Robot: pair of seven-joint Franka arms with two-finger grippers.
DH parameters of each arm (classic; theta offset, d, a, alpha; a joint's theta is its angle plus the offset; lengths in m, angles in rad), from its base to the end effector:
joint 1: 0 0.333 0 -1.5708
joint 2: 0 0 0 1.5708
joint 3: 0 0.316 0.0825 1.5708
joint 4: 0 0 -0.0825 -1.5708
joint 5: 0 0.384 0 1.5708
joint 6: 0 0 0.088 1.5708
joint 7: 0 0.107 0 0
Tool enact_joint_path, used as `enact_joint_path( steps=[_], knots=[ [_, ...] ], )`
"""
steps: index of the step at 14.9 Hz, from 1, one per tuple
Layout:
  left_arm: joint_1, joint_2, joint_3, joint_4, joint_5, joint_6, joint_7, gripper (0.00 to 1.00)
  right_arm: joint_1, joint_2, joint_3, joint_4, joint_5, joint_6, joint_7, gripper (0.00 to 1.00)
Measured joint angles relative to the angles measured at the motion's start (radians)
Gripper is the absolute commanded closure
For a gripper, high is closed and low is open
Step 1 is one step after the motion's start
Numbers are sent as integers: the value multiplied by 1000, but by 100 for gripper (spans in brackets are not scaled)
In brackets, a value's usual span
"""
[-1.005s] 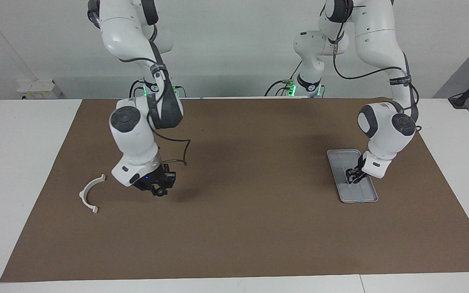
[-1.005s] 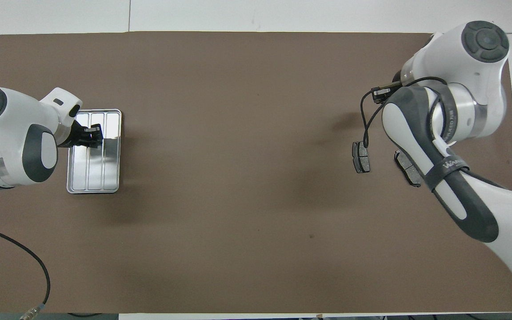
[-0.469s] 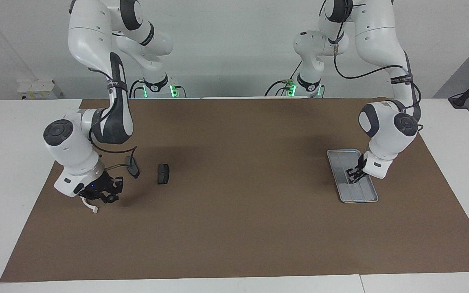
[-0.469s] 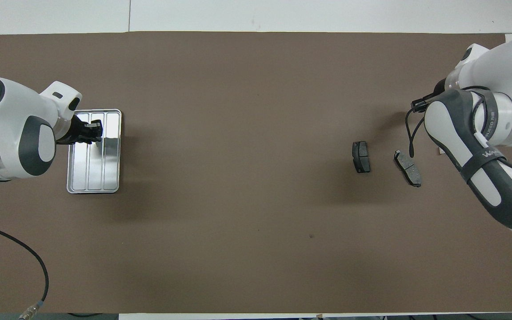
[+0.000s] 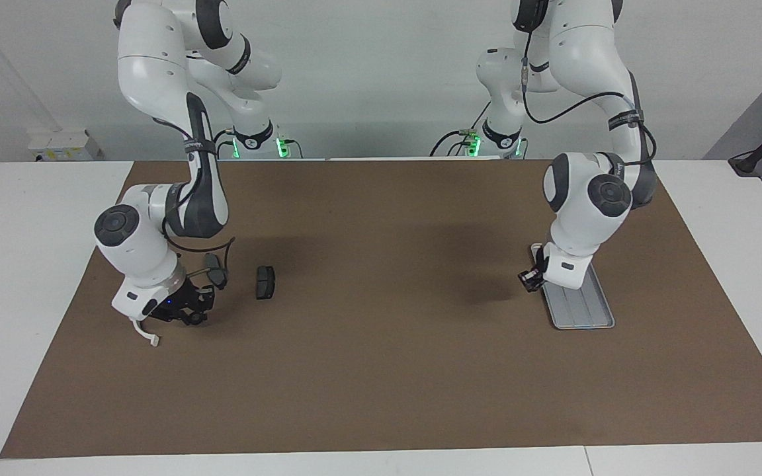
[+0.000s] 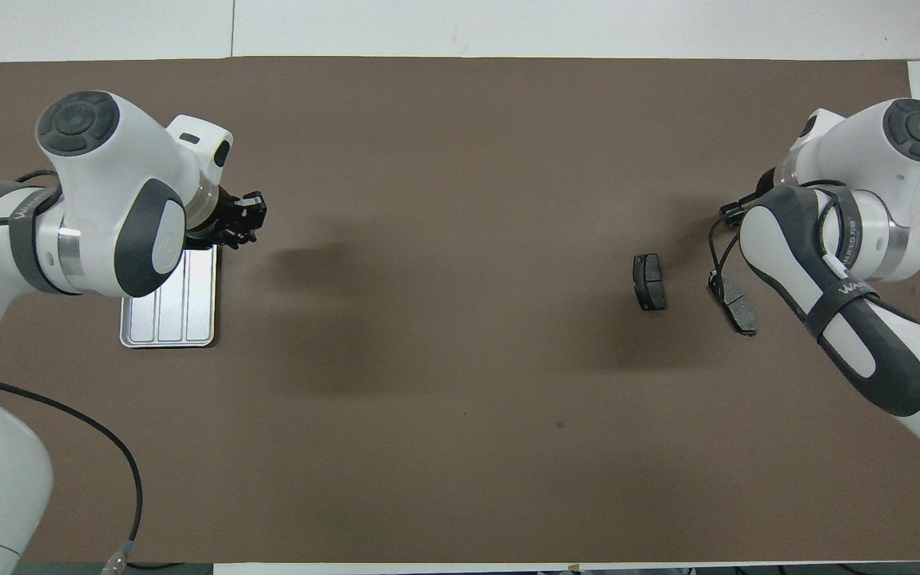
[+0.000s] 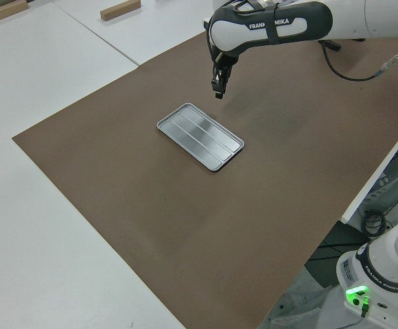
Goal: Place bearing gear from tray to pile
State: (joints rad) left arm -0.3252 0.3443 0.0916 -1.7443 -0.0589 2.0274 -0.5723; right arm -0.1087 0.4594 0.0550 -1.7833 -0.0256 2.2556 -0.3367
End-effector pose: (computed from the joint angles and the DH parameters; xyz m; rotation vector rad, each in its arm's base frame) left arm 0.6208 -0.1560 0.3729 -3.0849 -0.5643 0.0987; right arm 0.6542 -0.0388 0.2997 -3.1062 -0.4586 -0.0225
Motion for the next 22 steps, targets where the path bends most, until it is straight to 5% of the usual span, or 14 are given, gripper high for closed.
enact_joint_path(
  steps=[4, 5, 6, 7, 8, 16, 22],
  knots=[
    [-118, 1, -2, 67, 0, -58, -171, 87, 0, 0, 0, -27, 0, 4, 0, 100],
    [-147, 3, -2, 68, 0, -59, -212, 87, 0, 0, 0, -29, 0, 4, 0, 85],
    [-174, 6, -3, 71, -1, -59, -256, 87, 0, 0, 0, -30, 0, 5, 0, 37],
    [-199, 9, -5, 78, -1, -59, -295, 87, 0, 0, 0, -30, 0, 5, 0, 5],
    [-227, 12, -6, 84, -3, -58, -331, 87, 0, 0, 0, -30, 0, 5, 0, 0],
    [-420, 107, -10, 133, -38, 44, -549, 87, 29, -64, 3, 16, 0, -10, 39, 0],
    [-444, 154, -7, 154, -47, 106, -575, 87, 30, -67, 3, 35, 0, -21, 39, 0]
  ],
)
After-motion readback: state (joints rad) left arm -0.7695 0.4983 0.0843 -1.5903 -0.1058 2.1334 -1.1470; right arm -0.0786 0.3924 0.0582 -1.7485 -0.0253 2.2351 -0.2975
